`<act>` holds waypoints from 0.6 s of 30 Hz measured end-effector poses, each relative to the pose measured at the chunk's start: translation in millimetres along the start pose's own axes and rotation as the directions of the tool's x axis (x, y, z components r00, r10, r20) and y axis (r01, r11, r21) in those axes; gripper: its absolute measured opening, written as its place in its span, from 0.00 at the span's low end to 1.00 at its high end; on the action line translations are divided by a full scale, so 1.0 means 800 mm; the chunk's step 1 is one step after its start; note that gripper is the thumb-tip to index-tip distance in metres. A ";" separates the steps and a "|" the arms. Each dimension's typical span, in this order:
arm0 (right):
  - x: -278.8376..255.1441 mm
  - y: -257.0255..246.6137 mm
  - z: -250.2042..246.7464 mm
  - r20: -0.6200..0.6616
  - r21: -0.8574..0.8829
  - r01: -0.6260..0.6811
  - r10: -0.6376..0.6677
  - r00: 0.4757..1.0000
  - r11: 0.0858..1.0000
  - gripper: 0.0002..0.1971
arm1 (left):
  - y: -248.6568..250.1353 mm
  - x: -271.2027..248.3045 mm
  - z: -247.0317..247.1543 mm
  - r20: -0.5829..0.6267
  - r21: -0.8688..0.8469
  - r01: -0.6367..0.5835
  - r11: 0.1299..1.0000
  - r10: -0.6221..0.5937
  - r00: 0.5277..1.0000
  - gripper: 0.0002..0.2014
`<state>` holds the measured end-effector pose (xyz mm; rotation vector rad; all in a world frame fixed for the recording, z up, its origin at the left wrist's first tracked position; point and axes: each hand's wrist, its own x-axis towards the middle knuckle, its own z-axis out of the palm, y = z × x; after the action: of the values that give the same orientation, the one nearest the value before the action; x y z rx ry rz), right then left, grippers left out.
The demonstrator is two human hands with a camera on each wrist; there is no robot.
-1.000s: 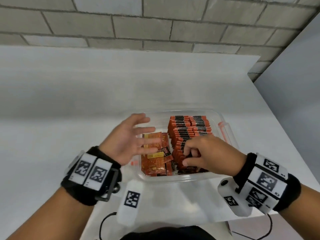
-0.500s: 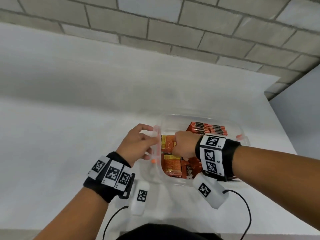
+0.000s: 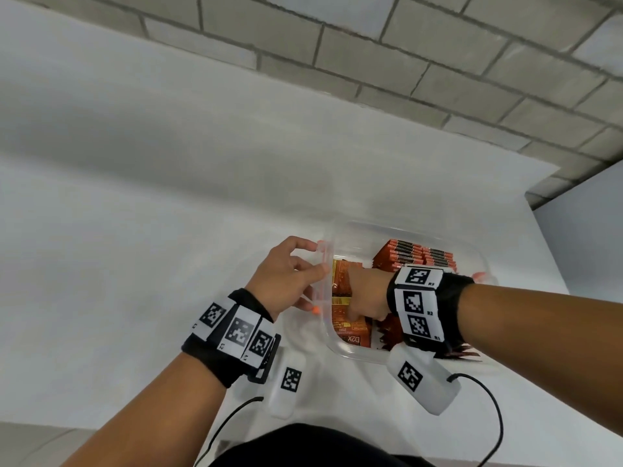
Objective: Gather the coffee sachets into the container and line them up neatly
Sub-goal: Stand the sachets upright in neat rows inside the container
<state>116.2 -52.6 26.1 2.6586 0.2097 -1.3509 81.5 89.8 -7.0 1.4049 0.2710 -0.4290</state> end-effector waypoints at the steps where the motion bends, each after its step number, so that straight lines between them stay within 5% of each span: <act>1: -0.001 -0.002 0.001 0.004 -0.027 -0.007 0.007 1.000 1.000 0.14 | 0.000 0.000 -0.001 0.002 -0.003 0.001 1.000 -0.001 1.000 0.15; 14: -0.004 0.008 0.001 -0.040 0.051 0.047 -0.045 0.998 0.998 0.30 | -0.003 0.000 0.000 -0.010 -0.018 0.009 1.000 -0.009 1.000 0.17; 18: -0.002 0.003 0.008 0.089 0.195 0.030 -0.049 0.995 0.980 0.28 | -0.001 -0.001 0.000 -0.014 -0.030 0.017 0.999 -0.017 1.000 0.17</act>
<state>110.7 -56.0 24.1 2.7507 0.1262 -1.5798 80.5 89.5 -7.6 1.3780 0.3004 -0.4274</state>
